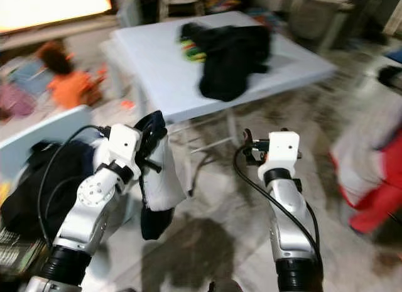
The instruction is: Hang hanger
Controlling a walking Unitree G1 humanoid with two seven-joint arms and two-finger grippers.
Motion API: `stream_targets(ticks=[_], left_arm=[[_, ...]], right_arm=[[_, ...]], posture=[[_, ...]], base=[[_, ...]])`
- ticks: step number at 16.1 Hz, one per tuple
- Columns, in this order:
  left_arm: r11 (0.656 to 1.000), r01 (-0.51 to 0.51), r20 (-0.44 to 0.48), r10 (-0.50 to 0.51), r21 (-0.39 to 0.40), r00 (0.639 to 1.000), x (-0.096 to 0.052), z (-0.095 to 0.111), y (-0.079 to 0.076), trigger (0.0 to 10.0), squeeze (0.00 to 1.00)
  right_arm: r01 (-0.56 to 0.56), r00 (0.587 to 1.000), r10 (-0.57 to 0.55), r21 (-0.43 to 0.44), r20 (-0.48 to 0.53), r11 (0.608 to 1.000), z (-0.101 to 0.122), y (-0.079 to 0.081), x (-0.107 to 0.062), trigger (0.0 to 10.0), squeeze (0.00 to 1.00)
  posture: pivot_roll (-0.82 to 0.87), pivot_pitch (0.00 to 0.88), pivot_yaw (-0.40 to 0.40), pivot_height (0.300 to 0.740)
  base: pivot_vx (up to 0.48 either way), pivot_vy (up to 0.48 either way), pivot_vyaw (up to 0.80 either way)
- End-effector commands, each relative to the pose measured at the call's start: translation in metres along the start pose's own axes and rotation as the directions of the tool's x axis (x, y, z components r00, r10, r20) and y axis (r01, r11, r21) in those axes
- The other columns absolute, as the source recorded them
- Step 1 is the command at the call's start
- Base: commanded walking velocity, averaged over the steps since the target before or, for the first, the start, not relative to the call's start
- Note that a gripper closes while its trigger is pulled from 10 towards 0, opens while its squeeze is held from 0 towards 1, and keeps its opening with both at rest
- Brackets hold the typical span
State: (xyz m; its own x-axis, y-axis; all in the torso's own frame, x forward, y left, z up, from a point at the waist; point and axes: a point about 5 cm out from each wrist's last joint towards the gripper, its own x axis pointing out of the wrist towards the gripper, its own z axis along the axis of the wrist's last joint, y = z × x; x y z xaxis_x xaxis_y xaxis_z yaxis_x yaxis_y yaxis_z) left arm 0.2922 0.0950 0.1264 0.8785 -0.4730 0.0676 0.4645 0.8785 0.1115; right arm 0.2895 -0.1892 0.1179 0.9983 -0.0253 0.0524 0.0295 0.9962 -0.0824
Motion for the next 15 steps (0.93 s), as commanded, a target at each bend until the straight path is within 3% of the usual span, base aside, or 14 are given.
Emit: stream_targets(ticks=[1, 6, 7, 10, 12, 15], left_arm=[[0.999, 0.039, 0.063, -0.04, 0.008, 0.997, 0.005, 0.012, -0.006, 10.0, 0.0], [0.996, 0.085, 0.061, -0.084, -0.018, 0.995, 0.005, 0.012, -0.013, 10.0, 0.0], [0.993, 0.121, 0.055, -0.122, 0.009, 0.991, 0.004, 0.01, -0.019, 10.0, 0.0], [0.982, 0.188, 0.037, -0.189, 0.011, 0.981, 0.0, 0.006, -0.029, 10.0, 0.0], [0.98, 0.199, 0.023, -0.2, 0.015, 0.98, 0.002, 0.005, -0.026, 10.0, 0.0], [0.968, 0.241, -0.005, -0.241, 0.077, 0.97, 0.001, 0.001, -0.025, 10.0, 0.0]], right_arm=[[0.011, 1.0, -0.01, -0.013, 0.014, 1.0, 0.004, -0.005, 0.002, 10.0, 0.0], [0.008, 1.0, -0.008, -0.01, 0.009, 1.0, 0.003, -0.004, 0.001, 10.0, 0.0], [0.008, 1.0, -0.008, -0.011, 0.008, 1.0, 0.002, -0.004, 0.001, 10.0, 0.0], [0.007, 1.0, -0.007, -0.013, 0.008, 1.0, 0.002, -0.003, 0.001, 10.0, 0.0], [0.008, 1.0, -0.008, -0.014, 0.008, 1.0, 0.002, -0.004, 0.002, 10.0, 0.0], [0.005, 1.0, -0.005, -0.015, 0.008, 1.0, 0.002, -0.003, 0.001, 10.0, 0.0]], posture=[[-0.04, 0.0, -0.015, 0.74], [-0.04, 0.0, -0.014, 0.74], [-0.04, 0.0, -0.014, 0.74], [-0.04, 0.0, -0.013, 0.74], [-0.04, 0.0, -0.016, 0.74], [-0.04, 0.0, -0.016, 0.74]], base=[[0.446, 0.0, -0.62], [0.445, 0.0, -0.76], [0.424, 0.0, -0.8], [0.399, 0.268, -0.8], [0.382, 0.289, -0.8], [0.0, 0.0, -0.68]])
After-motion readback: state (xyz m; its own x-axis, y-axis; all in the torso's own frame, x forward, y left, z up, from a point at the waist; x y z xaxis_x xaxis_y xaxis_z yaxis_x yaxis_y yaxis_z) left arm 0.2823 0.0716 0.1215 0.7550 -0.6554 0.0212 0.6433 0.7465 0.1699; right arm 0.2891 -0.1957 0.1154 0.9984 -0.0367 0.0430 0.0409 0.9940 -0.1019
